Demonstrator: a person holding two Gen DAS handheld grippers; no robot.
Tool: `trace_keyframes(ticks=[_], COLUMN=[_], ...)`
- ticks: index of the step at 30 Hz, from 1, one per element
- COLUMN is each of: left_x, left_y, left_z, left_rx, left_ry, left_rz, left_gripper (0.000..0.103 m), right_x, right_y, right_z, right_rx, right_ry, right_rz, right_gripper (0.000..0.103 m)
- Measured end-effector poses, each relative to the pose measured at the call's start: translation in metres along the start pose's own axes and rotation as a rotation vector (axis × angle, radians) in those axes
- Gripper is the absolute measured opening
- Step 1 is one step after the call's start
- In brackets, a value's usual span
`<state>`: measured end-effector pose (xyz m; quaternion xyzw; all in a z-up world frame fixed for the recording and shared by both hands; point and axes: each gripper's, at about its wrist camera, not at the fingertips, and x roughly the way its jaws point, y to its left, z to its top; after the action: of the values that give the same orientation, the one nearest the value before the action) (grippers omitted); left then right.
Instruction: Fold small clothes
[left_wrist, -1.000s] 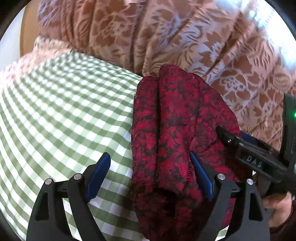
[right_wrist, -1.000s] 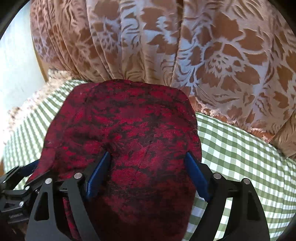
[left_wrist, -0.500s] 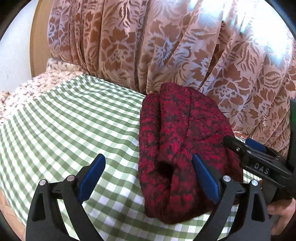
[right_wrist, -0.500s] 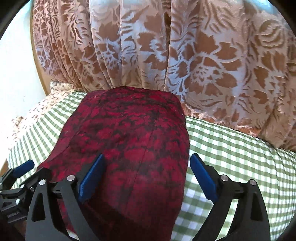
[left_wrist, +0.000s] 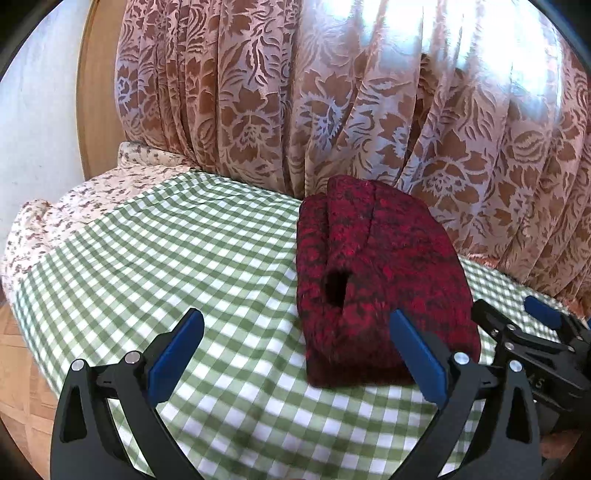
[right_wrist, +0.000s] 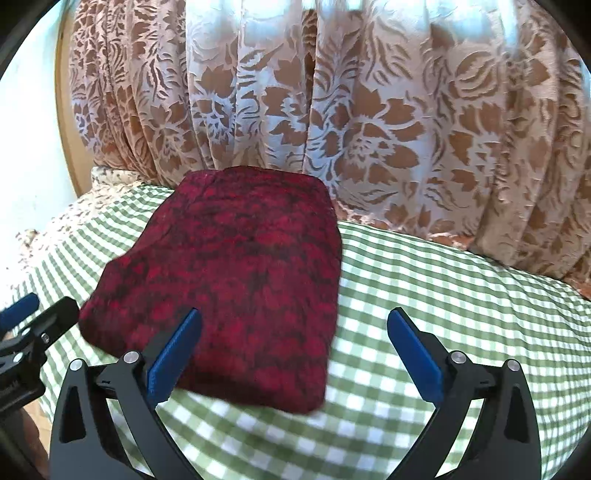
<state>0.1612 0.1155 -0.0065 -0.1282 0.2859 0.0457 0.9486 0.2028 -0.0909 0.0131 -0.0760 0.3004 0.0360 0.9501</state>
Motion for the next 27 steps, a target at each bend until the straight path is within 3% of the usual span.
trace_keyframes(ticks=[12,27], left_x=[-0.034,-0.057], left_y=[-0.014,-0.025], left_z=[-0.032,-0.042], left_rx=[0.031,0.065], left_ry=[0.015,-0.009], left_rz=[0.026,0.027], left_gripper=[0.101,0.101], right_x=[-0.038,-0.052], right_y=[-0.016,-0.02], right_z=[-0.044,-0.056], right_rx=[0.038,0.053], right_ry=[-0.006,-0.025], right_rz=[-0.046,-0.03], right_gripper=[0.099,0.099])
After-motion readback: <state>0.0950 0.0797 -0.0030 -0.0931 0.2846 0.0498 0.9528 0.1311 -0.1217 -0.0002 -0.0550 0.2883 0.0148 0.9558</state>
